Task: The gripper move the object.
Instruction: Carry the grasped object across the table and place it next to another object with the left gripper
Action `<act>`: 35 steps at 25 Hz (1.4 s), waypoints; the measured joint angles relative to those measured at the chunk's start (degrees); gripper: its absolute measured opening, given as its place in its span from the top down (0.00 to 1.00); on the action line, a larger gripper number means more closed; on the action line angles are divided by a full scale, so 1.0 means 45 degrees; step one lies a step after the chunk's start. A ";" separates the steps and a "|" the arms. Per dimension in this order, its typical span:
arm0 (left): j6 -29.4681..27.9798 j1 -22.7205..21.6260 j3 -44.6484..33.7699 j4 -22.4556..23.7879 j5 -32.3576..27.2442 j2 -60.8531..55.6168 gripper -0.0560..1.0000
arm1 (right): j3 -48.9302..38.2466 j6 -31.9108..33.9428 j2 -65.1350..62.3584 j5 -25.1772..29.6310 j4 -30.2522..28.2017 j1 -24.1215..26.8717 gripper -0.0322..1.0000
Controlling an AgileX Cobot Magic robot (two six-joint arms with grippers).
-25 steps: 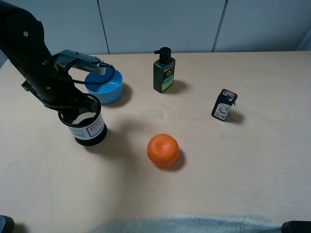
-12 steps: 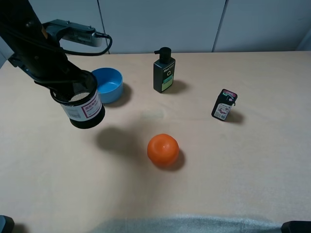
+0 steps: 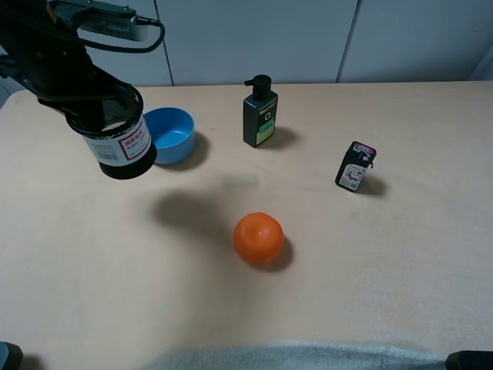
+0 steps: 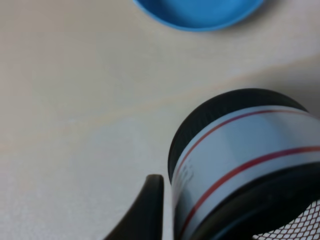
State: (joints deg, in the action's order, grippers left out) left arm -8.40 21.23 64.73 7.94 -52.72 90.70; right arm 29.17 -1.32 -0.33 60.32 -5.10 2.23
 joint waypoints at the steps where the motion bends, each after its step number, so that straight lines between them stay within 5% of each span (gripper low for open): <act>1: 0.0000 -0.0242 0.0000 0.0000 0.0000 0.0000 0.80 | 0.0000 0.0000 0.0000 0.0000 0.0012 0.0000 0.30; 18: 0.0285 -0.4273 0.0155 0.0048 0.1253 0.0361 0.80 | 0.0000 0.0000 0.0000 0.0000 0.0034 0.0000 0.30; 35: 0.0274 -0.4439 0.2377 0.0002 0.1554 0.3524 0.80 | 0.0000 0.0000 0.0000 0.0000 0.0034 0.0000 0.30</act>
State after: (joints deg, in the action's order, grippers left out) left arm -7.17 1.25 75.42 7.95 -45.73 106.55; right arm 29.17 -1.32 -0.33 60.32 -4.95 2.23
